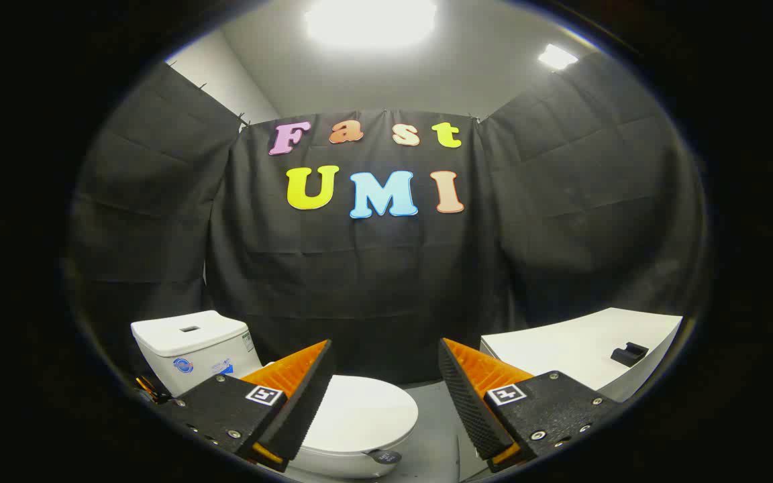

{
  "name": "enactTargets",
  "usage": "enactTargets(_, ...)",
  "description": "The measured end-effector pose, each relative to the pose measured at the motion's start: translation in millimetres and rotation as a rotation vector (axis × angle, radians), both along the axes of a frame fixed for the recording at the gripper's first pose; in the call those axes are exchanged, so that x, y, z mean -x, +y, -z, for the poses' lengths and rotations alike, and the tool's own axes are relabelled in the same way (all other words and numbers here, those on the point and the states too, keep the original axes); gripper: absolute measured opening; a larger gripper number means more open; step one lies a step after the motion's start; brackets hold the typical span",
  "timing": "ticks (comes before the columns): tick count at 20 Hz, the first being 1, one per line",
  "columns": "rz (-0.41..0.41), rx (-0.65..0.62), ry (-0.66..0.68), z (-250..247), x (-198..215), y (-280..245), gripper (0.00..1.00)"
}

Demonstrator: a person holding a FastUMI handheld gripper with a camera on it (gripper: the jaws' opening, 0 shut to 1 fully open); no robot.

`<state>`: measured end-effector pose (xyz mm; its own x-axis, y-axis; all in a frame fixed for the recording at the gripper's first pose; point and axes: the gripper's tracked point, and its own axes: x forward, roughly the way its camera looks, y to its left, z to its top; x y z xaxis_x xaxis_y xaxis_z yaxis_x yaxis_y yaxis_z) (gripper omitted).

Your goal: Open the toilet lid.

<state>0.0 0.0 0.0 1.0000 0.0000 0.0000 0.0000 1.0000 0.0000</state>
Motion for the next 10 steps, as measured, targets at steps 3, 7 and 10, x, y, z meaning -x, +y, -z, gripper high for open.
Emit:
enactTargets(3,0.001,0.006,0.003,-0.4,-0.5,2.0,0.95)
enactTargets(7,-0.014,0.022,0.021,2.7,-1.1,7.9,0.95)
enactTargets(10,-0.022,0.016,0.009,-0.1,-0.6,9.6,0.95)
